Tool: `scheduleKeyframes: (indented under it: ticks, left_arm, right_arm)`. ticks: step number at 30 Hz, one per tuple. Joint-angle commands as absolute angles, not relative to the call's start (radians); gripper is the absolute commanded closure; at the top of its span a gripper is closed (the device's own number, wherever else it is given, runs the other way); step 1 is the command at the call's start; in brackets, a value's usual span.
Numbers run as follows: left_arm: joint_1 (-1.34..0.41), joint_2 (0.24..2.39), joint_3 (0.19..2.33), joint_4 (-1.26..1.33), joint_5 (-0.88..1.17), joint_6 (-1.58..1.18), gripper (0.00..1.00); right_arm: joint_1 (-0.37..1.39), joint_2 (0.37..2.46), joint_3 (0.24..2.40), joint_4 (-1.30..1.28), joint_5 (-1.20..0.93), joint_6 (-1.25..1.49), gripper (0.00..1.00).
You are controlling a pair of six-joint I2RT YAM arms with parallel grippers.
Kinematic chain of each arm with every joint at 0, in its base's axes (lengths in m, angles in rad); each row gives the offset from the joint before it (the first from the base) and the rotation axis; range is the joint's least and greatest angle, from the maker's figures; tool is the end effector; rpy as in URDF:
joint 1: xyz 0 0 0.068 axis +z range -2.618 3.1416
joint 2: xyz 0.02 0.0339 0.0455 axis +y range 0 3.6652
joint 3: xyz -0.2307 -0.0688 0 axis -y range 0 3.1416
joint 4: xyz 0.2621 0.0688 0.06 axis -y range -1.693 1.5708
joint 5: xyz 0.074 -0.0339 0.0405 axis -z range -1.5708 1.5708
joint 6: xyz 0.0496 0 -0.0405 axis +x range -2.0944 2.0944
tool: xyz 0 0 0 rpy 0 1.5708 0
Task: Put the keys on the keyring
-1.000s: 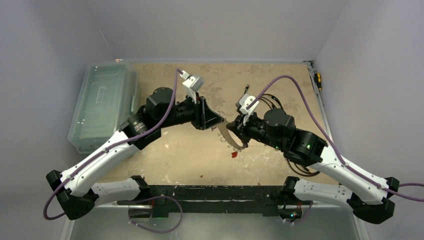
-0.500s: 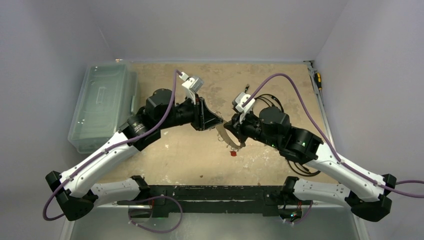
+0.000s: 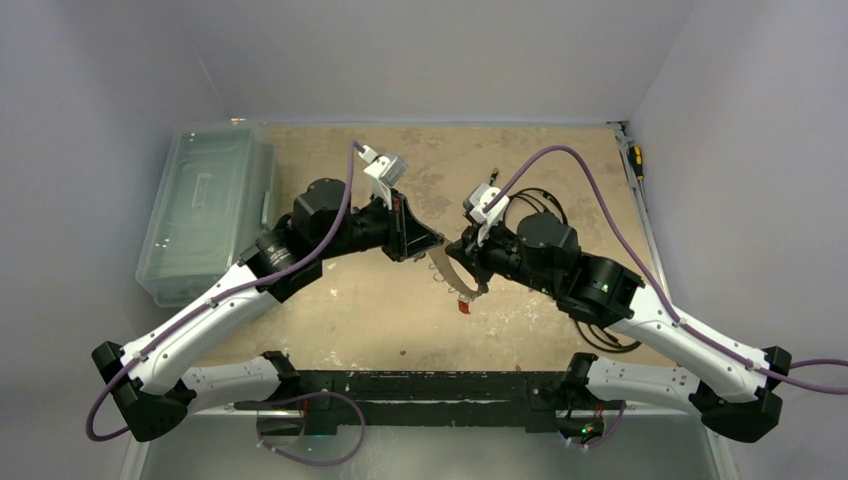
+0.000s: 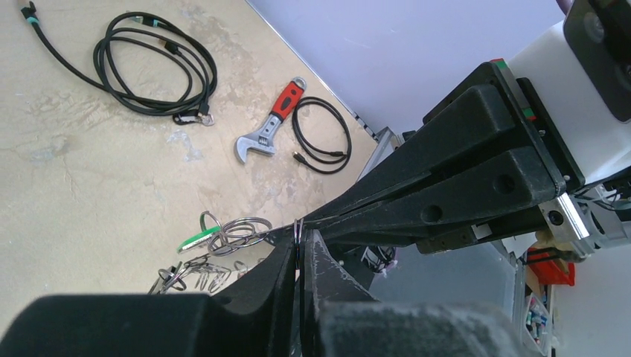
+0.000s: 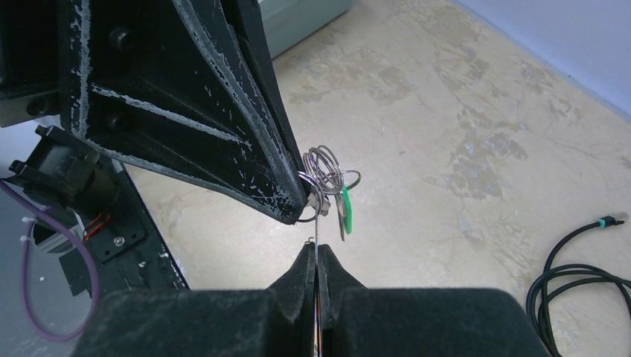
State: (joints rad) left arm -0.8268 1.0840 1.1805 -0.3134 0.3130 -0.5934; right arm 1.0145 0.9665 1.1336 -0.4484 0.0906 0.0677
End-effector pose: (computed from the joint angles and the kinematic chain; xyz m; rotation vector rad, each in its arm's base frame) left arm 0.1821 -0.2204 0.3763 0.4743 1.9147 -1.2594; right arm 0.1390 0.2150 0.3718 -0.8101 1.7237 0.6633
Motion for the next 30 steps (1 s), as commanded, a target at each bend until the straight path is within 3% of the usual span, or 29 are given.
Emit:
scheduleKeyframes:
  ticks: [1,30]
  left_arm:
    - [-0.826,1.060,1.180,-0.304,0.285,-0.595,0.97]
    - [-0.827,1.029,1.091,-0.183,0.168,-0.571,1.00]
  right_arm:
    - [1.018,0.954,1.175,-0.389,0.088,0.077,1.00]
    - [1.019,1.028,1.195,-0.364,-0.031,0.154,1.00]
